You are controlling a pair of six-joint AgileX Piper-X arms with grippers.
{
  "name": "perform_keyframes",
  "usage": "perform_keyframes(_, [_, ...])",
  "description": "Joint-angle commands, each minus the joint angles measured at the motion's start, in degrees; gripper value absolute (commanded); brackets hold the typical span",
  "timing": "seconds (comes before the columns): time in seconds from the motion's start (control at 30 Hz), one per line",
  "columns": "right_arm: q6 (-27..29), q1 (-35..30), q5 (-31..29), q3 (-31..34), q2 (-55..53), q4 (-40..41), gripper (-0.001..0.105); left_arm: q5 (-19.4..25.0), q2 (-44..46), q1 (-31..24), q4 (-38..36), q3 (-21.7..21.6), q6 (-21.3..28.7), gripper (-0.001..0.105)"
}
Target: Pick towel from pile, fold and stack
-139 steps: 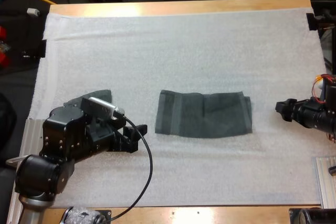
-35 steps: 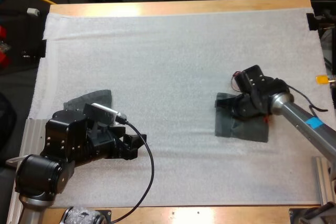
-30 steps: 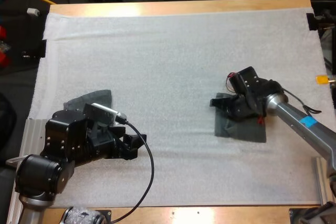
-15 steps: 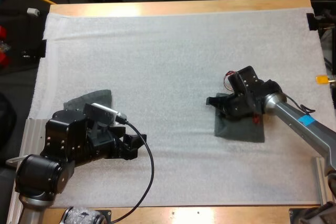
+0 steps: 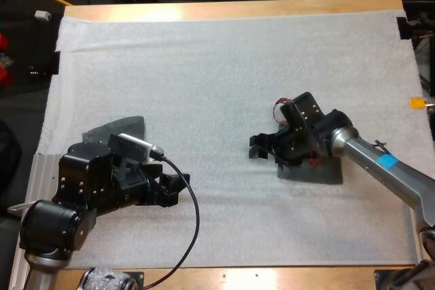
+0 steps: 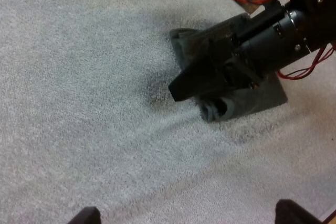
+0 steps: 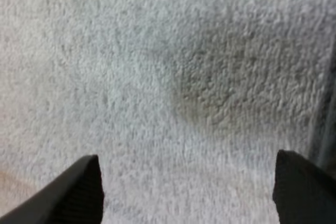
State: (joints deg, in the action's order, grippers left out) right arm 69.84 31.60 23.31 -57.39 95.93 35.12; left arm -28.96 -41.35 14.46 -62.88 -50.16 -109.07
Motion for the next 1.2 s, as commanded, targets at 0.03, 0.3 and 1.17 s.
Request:
perform_keyframes(0.03, [0.8,0.0,-0.4,-0.6,-2.6,1.5,0.065,-0.5,0.2,0.0,0.1,-0.1,0.1,0.064])
perform_keyframes(0.3, [5.6,0.0,-10.3,-0.6,-14.4,8.6,0.065,-0.5,0.2,0.0,0.1,-0.1,1.2,0.064])
perform_keyframes(1.17, [8.8,0.0,-26.4,-0.6,-47.6,24.6,0.065,-6.5,0.2,0.0,0.1,-0.1,2.7,0.071])
